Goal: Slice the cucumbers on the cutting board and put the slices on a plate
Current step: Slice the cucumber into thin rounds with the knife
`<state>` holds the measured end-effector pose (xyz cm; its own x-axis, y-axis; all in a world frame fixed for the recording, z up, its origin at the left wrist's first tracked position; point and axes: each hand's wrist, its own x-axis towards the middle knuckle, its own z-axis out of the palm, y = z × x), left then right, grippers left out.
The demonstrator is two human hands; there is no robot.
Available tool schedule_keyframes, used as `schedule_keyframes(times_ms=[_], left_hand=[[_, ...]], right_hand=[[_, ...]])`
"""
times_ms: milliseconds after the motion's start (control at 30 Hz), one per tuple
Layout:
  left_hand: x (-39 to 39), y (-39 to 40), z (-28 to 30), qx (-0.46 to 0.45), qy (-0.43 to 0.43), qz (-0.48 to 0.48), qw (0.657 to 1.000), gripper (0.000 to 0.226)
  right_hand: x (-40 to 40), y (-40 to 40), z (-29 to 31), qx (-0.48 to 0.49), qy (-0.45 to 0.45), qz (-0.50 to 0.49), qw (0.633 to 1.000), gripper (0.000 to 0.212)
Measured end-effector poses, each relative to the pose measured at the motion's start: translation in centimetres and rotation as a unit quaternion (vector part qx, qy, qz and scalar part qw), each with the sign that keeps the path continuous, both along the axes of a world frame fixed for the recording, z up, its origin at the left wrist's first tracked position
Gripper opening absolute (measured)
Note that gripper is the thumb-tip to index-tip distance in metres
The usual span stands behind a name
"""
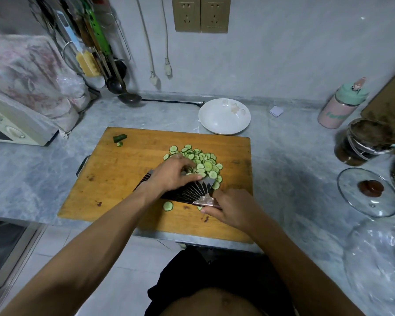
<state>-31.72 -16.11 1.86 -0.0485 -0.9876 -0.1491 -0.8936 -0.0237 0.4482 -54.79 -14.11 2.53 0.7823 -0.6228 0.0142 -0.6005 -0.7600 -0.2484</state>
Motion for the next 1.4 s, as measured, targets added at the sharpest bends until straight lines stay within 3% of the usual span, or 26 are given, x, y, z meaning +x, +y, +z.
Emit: schedule_keyframes(times_ms=[67,167,267,333,433,533,633,767,867,967,1067,1400], left_hand=[[0.4,-0.5,-0.3,-0.007,-0.027,0.045,0.999,0.045],[0.5,-0.1,-0.1,-0.039,-0.014,0.071,0.997,0.041],[0.3,0.5,0.3,-0.024,0.056,0.004,0.998,0.044],[0.4,0.4,0.1,-0.011,0.057,-0.022,0.998,0.038],[0.8,-0.1,-0.2,-0.039,0.053,0.066,0.996,0.025],[1.0,0.6,0.7,-0.136,0.12,0.156,0.971,0.018],[1.2,3.2,1.9,-0.272,0.188,0.224,0.917,0.013],[0.9,7.1,0.8,-0.325,0.2,0.269,0.884,0.012],[0.2,9.2,-1.4,-0.297,0.171,0.315,0.885,0.014],[0.4,10.6,-3.7,-0.142,0.153,0.347,0.914,0.021],[0.3,10.8,-5.2,-0.024,0.116,0.304,0.945,0.04],[-2.5,5.7,-5.0,-0.116,0.114,0.27,0.949,0.025]], right_hand=[[-0.2,0.1,-0.2,-0.003,-0.004,0.001,1.0,0.057],[-0.7,0.1,-0.7,-0.002,-0.011,-0.01,1.0,0.058],[-1.2,0.0,-1.0,0.004,-0.028,-0.024,0.999,0.058],[-1.3,-0.1,-0.9,0.01,-0.026,-0.026,0.999,0.059],[-1.6,0.1,-0.7,0.031,-0.02,-0.039,0.999,0.057],[-2.0,0.5,-0.9,0.082,-0.027,-0.079,0.993,0.051],[-2.1,1.1,-1.3,0.148,-0.077,-0.154,0.974,0.05],[-2.0,1.7,-1.5,0.201,-0.128,-0.196,0.951,0.056],[-1.6,2.1,-2.0,0.216,-0.125,-0.183,0.951,0.059],[-1.4,2.6,-2.4,0.235,-0.151,-0.193,0.941,0.064],[-1.2,2.8,-1.7,0.254,-0.184,-0.222,0.923,0.061],[-2.3,2.9,0.7,0.363,-0.331,-0.259,0.831,0.059]])
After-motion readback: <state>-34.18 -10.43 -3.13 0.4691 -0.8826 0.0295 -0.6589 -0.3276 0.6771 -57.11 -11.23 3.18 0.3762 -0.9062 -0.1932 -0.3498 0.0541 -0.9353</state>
